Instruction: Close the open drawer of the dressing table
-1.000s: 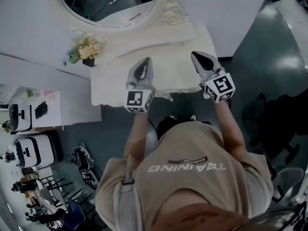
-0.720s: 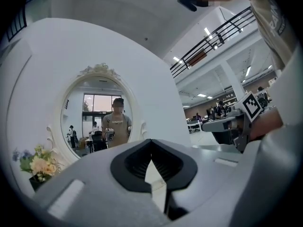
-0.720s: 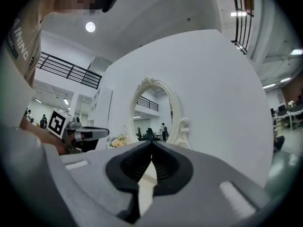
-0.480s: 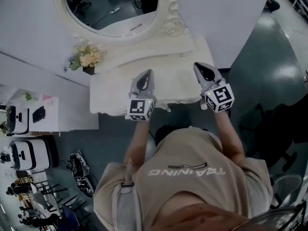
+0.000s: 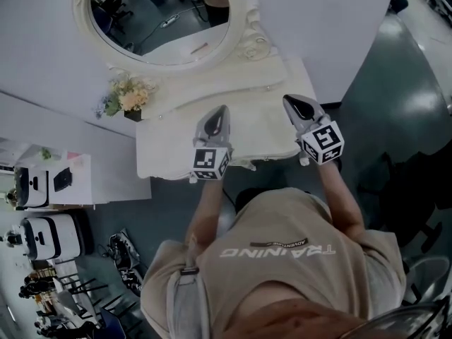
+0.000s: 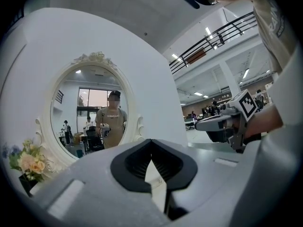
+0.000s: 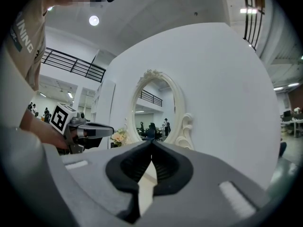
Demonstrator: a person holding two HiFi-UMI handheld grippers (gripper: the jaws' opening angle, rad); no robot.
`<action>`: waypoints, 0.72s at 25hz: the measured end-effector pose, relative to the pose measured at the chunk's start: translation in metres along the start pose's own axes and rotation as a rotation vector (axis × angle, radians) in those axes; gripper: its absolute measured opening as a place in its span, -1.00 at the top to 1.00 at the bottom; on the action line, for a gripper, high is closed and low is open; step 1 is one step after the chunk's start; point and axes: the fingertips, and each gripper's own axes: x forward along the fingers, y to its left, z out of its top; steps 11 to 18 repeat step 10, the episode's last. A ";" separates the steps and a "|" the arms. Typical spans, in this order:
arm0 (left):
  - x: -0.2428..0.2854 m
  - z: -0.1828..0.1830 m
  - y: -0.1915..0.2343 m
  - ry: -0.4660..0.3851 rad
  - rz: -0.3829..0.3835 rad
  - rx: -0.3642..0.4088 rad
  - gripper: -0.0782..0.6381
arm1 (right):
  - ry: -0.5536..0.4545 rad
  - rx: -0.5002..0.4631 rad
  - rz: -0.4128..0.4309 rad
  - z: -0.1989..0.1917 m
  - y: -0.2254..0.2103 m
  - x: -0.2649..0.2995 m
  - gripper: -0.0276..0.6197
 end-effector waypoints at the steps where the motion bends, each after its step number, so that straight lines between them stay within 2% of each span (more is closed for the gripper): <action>1: 0.004 -0.001 0.001 0.002 -0.004 -0.001 0.78 | 0.006 0.001 0.001 -0.002 -0.003 0.003 0.90; 10: 0.049 -0.018 0.037 0.024 -0.011 -0.027 0.78 | 0.032 0.031 -0.002 -0.016 -0.030 0.051 0.90; 18: 0.049 -0.018 0.037 0.024 -0.011 -0.027 0.78 | 0.032 0.031 -0.002 -0.016 -0.030 0.051 0.90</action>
